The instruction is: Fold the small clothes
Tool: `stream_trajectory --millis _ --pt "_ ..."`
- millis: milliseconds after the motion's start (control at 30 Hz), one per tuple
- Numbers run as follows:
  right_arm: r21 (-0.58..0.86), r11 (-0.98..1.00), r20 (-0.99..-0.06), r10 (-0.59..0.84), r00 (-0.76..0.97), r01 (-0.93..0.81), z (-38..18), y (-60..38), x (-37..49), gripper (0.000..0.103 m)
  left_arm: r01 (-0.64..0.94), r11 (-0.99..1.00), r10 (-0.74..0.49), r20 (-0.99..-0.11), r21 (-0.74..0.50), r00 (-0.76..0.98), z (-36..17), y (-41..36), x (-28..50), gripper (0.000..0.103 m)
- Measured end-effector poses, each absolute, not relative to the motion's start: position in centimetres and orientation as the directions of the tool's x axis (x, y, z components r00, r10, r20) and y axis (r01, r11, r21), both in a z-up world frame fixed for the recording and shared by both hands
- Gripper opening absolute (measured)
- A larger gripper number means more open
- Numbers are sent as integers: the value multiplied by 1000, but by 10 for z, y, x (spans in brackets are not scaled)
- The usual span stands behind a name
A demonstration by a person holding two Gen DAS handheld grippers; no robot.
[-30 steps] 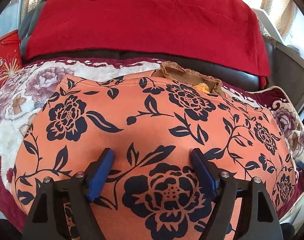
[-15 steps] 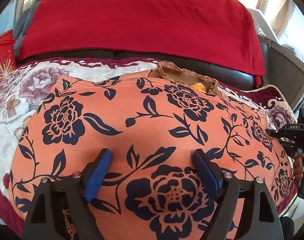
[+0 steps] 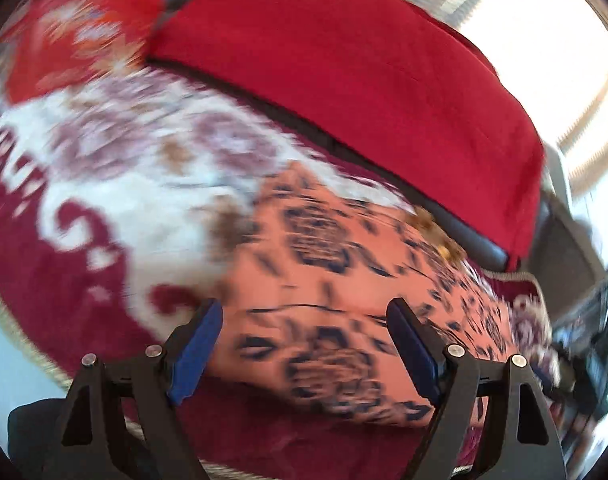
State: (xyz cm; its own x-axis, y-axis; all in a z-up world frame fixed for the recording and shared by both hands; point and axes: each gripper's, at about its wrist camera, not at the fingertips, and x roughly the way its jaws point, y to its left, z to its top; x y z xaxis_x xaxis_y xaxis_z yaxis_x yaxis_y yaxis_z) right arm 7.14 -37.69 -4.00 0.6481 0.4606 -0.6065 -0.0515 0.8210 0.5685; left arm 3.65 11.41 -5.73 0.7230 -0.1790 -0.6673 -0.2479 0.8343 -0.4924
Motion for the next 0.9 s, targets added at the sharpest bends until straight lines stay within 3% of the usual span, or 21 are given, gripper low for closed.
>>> stream_trajectory --millis 100,167,200,233,300,400,433,533,567,700,900 --pt "591 804 -597 496 630 -73 -50 -355 63 88 -296 760 -250 -681 -579 689 -75 138 38 80" --pt "586 809 -623 490 610 -52 -60 -349 63 88 -321 722 -302 -696 -613 651 -89 140 43 58" --pt "578 815 -634 478 607 -38 -65 -348 64 88 -334 721 -319 -718 -608 619 -97 139 46 26" --pt "575 818 -646 471 601 -24 -71 -348 65 88 -361 731 -316 -756 -579 573 -105 137 51 11" --pt "579 815 -666 462 587 16 -83 -356 65 88 -400 694 -328 -758 -599 564 -111 141 47 10" --pt "586 809 -679 452 578 56 -95 -367 63 87 -376 760 -244 -768 -531 591 -94 133 35 10" --pt "599 799 -669 462 582 54 -98 -370 63 87 -371 776 -233 -778 -511 583 -96 131 36 15" --pt "617 785 -652 475 591 51 -100 -374 62 87 -373 761 -271 -783 -530 560 -106 137 40 18" --pt "616 787 -650 474 594 46 -99 -375 60 87 -372 759 -274 -779 -535 563 -101 139 39 22" --pt "608 794 -632 476 612 10 -101 -373 54 87 -344 787 -222 -756 -512 615 -73 142 42 60" --pt "616 786 -571 488 660 -49 -105 -375 40 87 -269 830 -252 -760 -488 599 -59 149 121 63"
